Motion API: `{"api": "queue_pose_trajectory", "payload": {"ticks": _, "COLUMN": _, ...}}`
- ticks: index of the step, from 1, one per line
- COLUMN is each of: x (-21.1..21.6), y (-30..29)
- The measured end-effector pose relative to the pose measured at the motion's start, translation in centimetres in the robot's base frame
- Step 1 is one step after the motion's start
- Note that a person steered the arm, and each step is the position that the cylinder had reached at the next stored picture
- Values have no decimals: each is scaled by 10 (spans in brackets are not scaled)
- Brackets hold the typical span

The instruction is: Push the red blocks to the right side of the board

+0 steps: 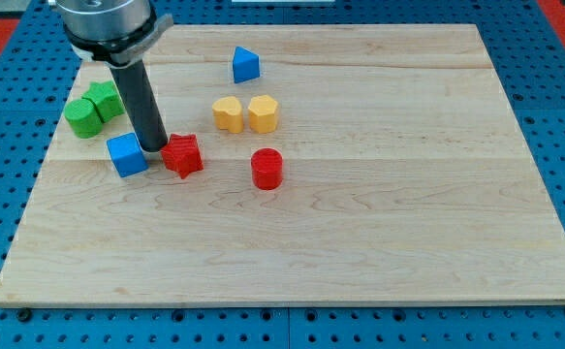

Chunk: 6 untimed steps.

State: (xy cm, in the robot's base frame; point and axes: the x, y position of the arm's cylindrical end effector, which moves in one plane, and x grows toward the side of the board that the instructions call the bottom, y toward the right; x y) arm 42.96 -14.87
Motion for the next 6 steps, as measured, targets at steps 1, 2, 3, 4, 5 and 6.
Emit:
{"api": "queue_pose_trajectory", "payload": {"ticks": 1, "x": 9, "y": 40}}
{"api": "queue_pose_trajectory", "payload": {"ticks": 2, "x": 14, "y": 79}}
{"api": "queue_pose_trajectory", "payload": {"ticks": 3, "x": 14, "y": 79}}
{"api": "queue_pose_trajectory", "payload": {"ticks": 4, "x": 16, "y": 64}}
{"api": "queue_pose_trajectory", "payload": {"ticks": 5, "x": 31, "y": 79}}
{"api": "queue_pose_trajectory", "payload": {"ticks": 6, "x": 29, "y": 181}}
